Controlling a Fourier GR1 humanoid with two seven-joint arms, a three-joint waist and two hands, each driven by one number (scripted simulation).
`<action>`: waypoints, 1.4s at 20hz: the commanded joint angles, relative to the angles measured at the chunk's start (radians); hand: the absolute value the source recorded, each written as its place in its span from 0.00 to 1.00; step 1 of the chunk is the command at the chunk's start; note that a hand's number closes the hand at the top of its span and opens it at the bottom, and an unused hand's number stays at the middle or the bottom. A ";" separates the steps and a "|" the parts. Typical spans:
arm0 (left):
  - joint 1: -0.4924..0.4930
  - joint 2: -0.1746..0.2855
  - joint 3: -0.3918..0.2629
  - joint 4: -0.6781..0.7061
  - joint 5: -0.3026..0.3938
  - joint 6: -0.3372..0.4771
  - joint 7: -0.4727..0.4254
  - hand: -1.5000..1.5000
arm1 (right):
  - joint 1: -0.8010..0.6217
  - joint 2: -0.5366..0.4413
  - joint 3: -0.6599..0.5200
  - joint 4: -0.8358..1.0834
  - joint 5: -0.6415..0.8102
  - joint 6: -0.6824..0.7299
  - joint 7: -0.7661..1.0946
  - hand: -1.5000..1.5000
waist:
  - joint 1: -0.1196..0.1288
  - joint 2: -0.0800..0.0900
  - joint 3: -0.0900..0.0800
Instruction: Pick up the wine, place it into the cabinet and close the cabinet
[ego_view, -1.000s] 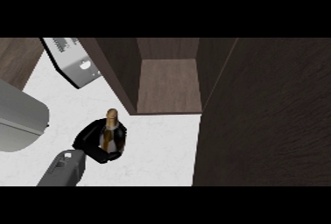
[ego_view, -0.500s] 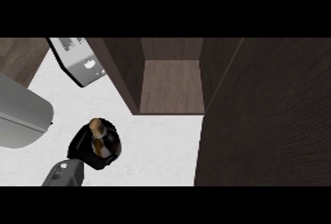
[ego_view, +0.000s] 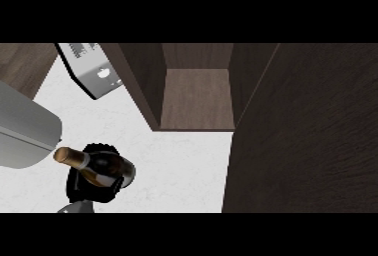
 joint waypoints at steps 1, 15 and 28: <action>0.067 -0.018 -0.023 -0.220 0.051 0.003 0.113 1.00 | 0.031 -0.011 -0.006 -0.214 -0.077 -0.013 0.111 0.00 | 0.002 0.000 0.000; 0.014 -0.025 -0.469 -0.680 0.116 0.557 0.467 1.00 | 0.008 0.002 -0.049 -0.164 -0.106 0.015 0.084 0.00 | -0.013 0.006 -0.001; -0.281 -0.025 -0.589 -0.492 0.163 0.885 0.545 1.00 | 0.091 0.002 -0.054 -0.220 -0.139 0.070 0.085 0.00 | -0.033 0.009 -0.001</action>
